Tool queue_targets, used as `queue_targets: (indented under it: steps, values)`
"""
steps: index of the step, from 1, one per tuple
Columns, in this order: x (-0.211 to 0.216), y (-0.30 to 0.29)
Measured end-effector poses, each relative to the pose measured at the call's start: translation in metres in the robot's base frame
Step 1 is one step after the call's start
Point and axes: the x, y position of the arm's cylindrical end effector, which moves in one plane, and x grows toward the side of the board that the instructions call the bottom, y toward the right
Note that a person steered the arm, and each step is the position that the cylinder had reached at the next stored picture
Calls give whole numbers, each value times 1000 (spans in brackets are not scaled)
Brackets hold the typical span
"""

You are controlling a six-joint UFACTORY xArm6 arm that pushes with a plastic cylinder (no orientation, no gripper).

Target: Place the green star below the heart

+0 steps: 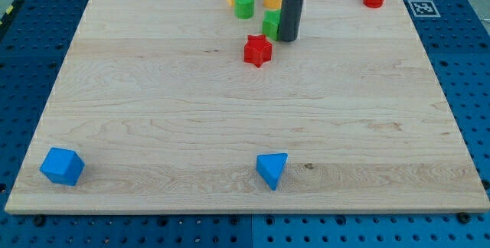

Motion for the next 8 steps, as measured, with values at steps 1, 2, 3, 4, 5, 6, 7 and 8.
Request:
queue_targets:
  steps: [1,2,3,4,5,6,7,8]
  values:
    - [14,0]
    - [24,-6]
    - [15,-27]
    - [8,-42]
    - [-3,-38]
    - [-4,-19]
    - [-4,-10]
    - [-4,-10]
